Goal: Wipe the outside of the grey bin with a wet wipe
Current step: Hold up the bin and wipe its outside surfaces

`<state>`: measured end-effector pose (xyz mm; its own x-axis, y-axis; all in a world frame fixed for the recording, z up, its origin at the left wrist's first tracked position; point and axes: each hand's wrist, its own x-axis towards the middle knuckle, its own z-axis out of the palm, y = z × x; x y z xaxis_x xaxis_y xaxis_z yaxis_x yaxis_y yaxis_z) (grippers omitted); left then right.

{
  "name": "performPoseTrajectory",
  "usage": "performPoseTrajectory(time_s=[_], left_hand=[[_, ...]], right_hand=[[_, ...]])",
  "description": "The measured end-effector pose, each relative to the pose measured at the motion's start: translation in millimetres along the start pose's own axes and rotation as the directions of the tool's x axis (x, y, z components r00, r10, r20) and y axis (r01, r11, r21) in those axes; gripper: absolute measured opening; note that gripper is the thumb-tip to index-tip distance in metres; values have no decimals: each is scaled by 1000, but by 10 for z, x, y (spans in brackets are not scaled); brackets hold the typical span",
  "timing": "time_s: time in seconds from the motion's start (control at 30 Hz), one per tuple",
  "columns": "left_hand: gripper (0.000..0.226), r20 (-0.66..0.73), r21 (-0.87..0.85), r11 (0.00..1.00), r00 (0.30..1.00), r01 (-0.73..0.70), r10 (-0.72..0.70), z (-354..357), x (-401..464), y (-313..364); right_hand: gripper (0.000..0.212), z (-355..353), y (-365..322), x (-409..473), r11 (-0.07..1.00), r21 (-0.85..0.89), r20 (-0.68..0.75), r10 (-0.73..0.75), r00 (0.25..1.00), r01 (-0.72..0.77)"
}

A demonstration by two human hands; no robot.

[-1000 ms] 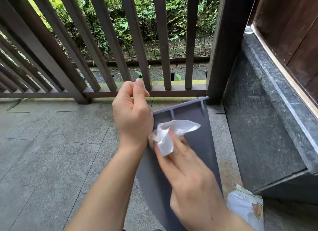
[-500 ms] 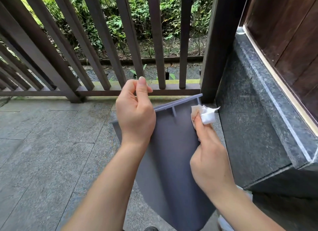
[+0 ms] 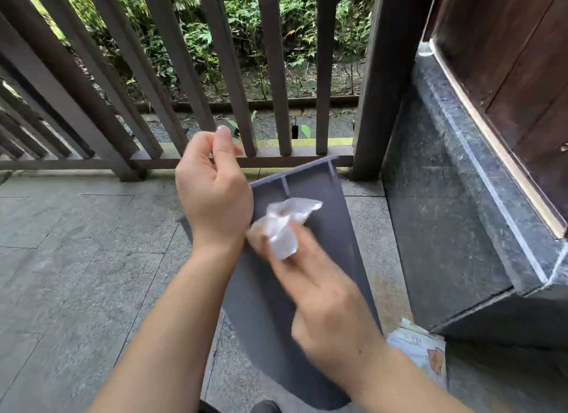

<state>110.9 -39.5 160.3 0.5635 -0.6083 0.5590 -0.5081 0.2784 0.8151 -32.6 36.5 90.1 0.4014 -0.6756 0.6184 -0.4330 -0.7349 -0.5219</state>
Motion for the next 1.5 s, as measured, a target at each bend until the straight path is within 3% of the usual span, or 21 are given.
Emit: performPoseTrajectory(time_s=[0.07, 0.13, 0.23, 0.4, 0.5, 0.6, 0.77, 0.93, 1.1, 1.23, 1.4, 1.5], left_hand=[[35, -32, 4, 1000, 999, 29, -29, -21, 51, -28], [35, -44, 4, 998, 997, 70, -69, -53, 93, -57], [37, -53, -1, 995, 993, 102, -102, -83, 129, -85], [52, -16, 71, 987, 990, 144, -143, -37, 103, -99], [59, 45, 116, 983, 988, 145, -151, -6, 14, -47], [60, 121, 150, 986, 988, 73, -92, 57, -94, 38], [71, 255, 172, 984, 967, -55, 9, 97, -222, 152], [71, 430, 242, 912, 880, -330, 204, 156, -361, 316], [66, 491, 243, 860, 821, -449, 290, 211, -420, 306], [44, 560, 229, 777, 732, -586, 387, 222, -461, 301], [35, 608, 162, 874, 744, -457, 276, 202, -467, 280], [43, 637, 176, 883, 734, -436, 235, 251, -504, 228]], right_hand=[[81, -122, 230, 60, 975, -13, -34, 221, 975, -221], [88, -203, 447, 80, 883, -12, -48, 468, 883, -469], [84, -256, 666, 60, 761, -9, -1, 649, 761, -649], [77, -271, 592, 122, 743, 60, 41, 666, 745, -667], [73, -268, 481, 153, 777, 113, 60, 616, 785, -619], [72, -259, 379, 171, 822, 127, 31, 556, 830, -555], [71, -255, 268, 230, 787, 238, -13, 588, 809, -569], [70, -293, 230, 243, 689, 418, -70, 675, 735, -592], [81, -379, 243, 280, 457, 672, 54, 754, 655, -582], [83, -443, 304, 314, 383, 732, 42, 800, 599, -563], [81, -465, 295, 309, 400, 724, 50, 782, 622, -561], [82, -484, 319, 344, 466, 662, 55, 751, 658, -587]])
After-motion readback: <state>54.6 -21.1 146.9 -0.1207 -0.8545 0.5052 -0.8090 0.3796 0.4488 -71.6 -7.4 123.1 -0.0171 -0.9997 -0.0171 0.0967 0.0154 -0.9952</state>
